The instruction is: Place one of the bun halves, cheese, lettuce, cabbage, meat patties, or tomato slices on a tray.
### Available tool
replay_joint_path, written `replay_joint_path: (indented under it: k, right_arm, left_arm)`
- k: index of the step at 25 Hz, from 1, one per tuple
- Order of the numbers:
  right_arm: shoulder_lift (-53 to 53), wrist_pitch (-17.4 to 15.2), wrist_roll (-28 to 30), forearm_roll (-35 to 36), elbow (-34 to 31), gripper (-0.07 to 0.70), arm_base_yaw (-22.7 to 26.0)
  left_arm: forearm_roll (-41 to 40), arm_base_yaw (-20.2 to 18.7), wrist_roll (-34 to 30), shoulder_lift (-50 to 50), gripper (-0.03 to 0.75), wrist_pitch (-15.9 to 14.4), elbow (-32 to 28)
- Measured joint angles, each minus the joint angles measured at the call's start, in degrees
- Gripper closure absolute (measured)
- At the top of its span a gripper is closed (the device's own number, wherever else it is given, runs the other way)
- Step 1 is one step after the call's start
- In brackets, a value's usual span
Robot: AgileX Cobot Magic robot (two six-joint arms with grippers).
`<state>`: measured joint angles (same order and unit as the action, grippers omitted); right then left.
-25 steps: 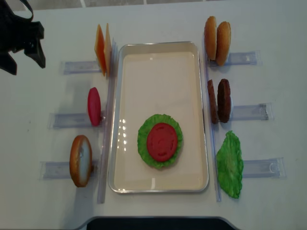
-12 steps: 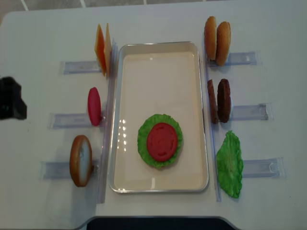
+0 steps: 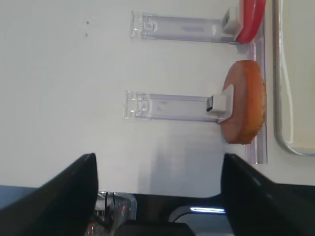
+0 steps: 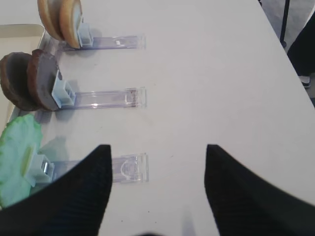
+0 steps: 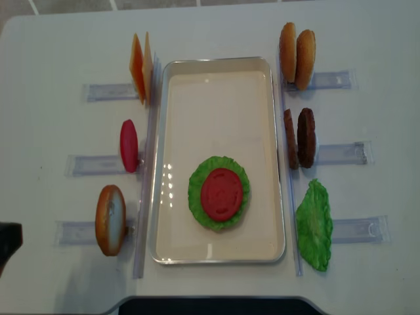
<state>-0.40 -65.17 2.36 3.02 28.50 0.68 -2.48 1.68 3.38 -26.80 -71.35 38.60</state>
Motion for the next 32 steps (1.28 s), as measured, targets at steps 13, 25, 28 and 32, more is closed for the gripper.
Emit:
replay_joint_path:
  k: [13,25,28,32]
  right_arm:
    - [0.00,0.00,0.00,0.00,0.00,0.206,0.00]
    - [0.00,0.00,0.00,0.00,0.00,0.206,0.00]
    - [0.00,0.00,0.00,0.00,0.00,0.206,0.00]
    - [0.00,0.00,0.00,0.00,0.00,0.206,0.00]
  left_arm:
    - [2.48,0.00,-2.99,25.32,0.123,5.63,-9.95]
    - [5.86,0.00,-6.62,27.66,0.137,7.39,-11.54]
    - [5.89,0.00,-6.67,27.66,0.144,7.39,-11.54]
    - [5.92,0.00,-6.67,27.66,0.146,7.39,-11.54]
